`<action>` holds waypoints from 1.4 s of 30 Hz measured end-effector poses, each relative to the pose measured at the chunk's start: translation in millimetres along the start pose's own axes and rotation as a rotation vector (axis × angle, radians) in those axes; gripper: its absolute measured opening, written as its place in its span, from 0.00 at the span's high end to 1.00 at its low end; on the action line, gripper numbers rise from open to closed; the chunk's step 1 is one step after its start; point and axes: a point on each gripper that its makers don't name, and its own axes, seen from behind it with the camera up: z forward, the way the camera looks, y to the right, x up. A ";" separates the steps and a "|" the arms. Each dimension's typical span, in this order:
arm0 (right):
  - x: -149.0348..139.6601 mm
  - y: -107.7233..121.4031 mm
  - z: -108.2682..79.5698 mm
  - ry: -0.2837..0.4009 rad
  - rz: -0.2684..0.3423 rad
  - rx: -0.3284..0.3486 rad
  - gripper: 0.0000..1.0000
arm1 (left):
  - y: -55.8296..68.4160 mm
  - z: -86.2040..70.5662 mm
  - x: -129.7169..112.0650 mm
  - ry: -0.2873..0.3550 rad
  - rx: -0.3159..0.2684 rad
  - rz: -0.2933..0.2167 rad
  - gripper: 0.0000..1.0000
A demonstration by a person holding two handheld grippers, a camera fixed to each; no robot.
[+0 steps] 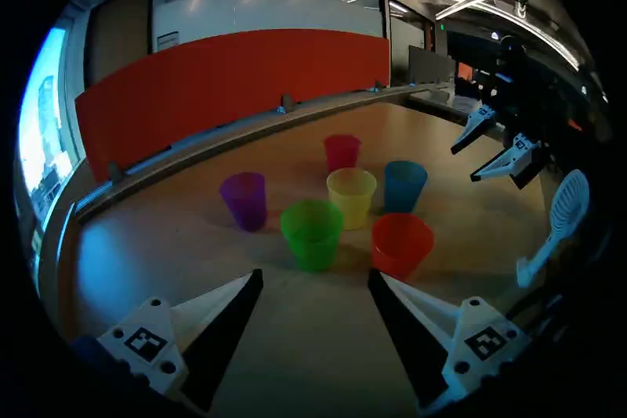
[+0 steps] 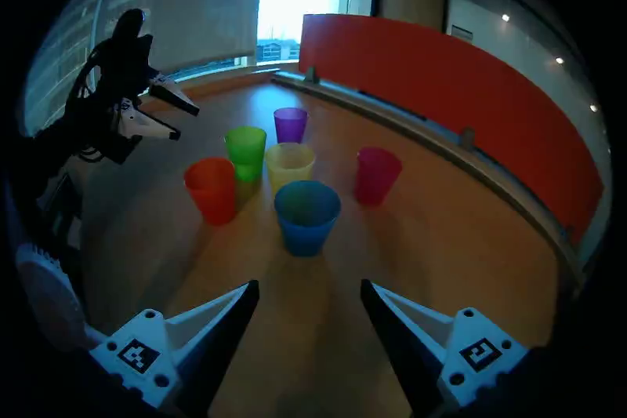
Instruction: Pour water
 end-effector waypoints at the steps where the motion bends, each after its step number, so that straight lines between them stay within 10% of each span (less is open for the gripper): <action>1: 0.9 0.4 -1.8 0.008 0.003 -0.005 0.00 | -0.4 -1.6 0.9 0.009 0.007 -0.005 0.00; 20: 51.9 32.6 -50.1 0.293 0.082 -0.219 0.00 | -14.1 -47.5 53.4 0.282 0.193 -0.080 0.00; 42: 56.5 116.8 -112.0 0.594 0.316 -0.722 0.00 | -39.6 -88.0 80.3 0.543 0.462 -0.255 0.00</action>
